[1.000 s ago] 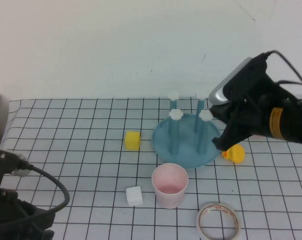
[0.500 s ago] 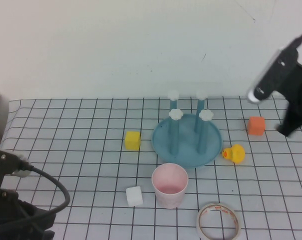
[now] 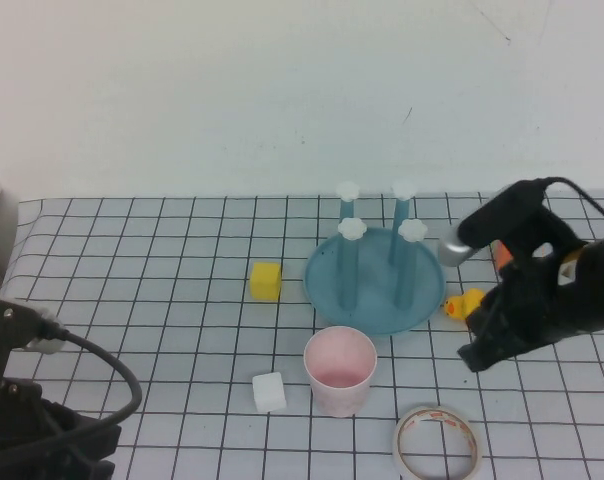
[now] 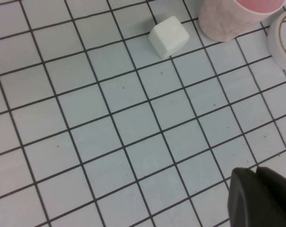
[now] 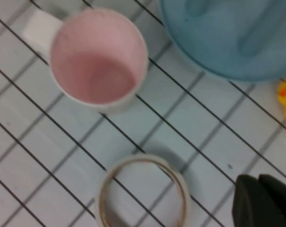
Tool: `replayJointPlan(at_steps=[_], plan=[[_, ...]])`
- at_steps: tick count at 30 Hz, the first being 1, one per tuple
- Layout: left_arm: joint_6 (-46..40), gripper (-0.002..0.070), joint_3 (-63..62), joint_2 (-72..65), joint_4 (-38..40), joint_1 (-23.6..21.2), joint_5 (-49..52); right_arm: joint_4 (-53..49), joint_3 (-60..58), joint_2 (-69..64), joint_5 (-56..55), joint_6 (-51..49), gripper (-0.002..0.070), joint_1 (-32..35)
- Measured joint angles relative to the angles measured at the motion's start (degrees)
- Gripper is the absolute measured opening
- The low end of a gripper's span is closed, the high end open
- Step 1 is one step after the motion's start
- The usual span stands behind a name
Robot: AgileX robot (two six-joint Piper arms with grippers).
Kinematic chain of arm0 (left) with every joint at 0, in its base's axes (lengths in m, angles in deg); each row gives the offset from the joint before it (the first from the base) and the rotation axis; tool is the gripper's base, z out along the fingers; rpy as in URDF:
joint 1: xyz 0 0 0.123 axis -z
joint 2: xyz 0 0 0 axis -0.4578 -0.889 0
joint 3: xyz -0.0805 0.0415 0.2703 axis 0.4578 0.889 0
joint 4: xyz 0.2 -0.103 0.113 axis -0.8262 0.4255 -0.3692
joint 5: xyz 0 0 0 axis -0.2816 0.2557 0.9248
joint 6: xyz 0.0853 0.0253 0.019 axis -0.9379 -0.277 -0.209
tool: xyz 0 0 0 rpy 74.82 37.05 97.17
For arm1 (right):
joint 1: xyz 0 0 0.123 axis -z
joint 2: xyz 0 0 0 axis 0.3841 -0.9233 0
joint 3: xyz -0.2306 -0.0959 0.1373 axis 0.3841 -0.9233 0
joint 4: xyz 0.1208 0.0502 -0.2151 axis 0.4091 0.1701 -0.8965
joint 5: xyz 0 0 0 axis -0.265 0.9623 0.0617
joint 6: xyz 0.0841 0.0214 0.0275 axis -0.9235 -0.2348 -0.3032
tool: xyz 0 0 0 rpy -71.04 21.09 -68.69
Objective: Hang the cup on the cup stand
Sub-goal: Pick up the cup from the table
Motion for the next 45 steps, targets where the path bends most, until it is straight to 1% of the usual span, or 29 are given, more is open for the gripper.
replayJointPlan(at_steps=[2,4,7,9,11,13,15,17,20,27,32,34,35,37,39,41,43,45], plan=[[-0.5,-0.0001,0.0,0.0,0.7,0.0,0.4,4.8,0.1,-1.4,-1.9,5.4,0.0001,0.0],[-0.6,-0.0001,0.0,0.0,0.9,0.0,0.6,9.1,0.2,-3.1,-2.8,9.8,0.0032,0.0],[-0.7,-0.0001,0.0,0.0,1.0,0.0,0.6,17.1,0.6,-5.7,-3.2,15.0,0.0135,0.0],[-0.7,-0.0001,0.0,0.0,1.1,0.0,0.6,23.5,1.2,-7.7,-3.2,19.2,0.0235,0.0],[-0.7,-0.0001,0.0,0.0,1.5,0.0,0.6,30.0,2.3,-9.5,-3.3,23.8,0.0313,-0.1],[-0.8,-0.0001,0.0,0.0,2.0,0.0,0.6,36.1,4.2,-11.8,-2.7,29.0,0.0364,-0.1],[-1.2,-0.0001,0.0,0.0,2.7,0.0,0.9,41.9,6.4,-14.2,-1.6,34.0,0.0386,-0.1],[-1.7,-0.0001,0.0,0.0,3.2,0.0,0.9,45.3,8.5,-16.6,-1.0,37.8,0.0396,-0.1],[-2.2,-0.0001,0.0,0.0,3.4,0.0,0.9,48.1,11.1,-20.3,-1.1,40.2,0.0399,-0.2],[-2.3,-0.0001,0.0,0.0,3.9,0.0,0.9,48.8,13.6,-28.5,-1.8,41.4,0.04,-0.2],[-2.6,-0.0001,0.0,0.0,4.0,0.0,0.9,48.8,13.6,-30.9,-2.3,42.4,0.0386,-0.2],[-2.7,-0.0001,0.0,0.0,4.0,0.0,0.6,48.8,13.6,-31.3,-2.4,42.5,0.0344,-0.2],[-2.8,-0.0001,0.0,0.0,4.0,0.0,0.4,48.8,13.6,-31.4,-2.5,42.5,0.0309,-0.2],[-3.0,-0.0001,0.0,0.0,4.0,0.0,0.1,48.8,13.6,-31.5,-2.5,42.6,0.0229,-0.2],[-3.2,-0.0001,0.0,0.0,4.0,0.0,-1.2,48.8,13.6,-31.5,-2.6,42.6,0.0126,-0.2],[-3.4,-0.0001,0.0,0.0,4.0,0.0,-3.8,48.9,13.6,-31.5,-2.6,42.6,0.0058,-0.2],[-3.4,-0.0001,0.0,-0.1,4.4,0.0,-7.2,49.2,13.6,-31.5,-2.2,42.6,0.0031,-0.2],[-3.4,-0.0001,0.0,-0.1,5.5,0.0,-10.6,49.9,13.6,-31.1,-1.7,42.6,0.0028,-0.2]])
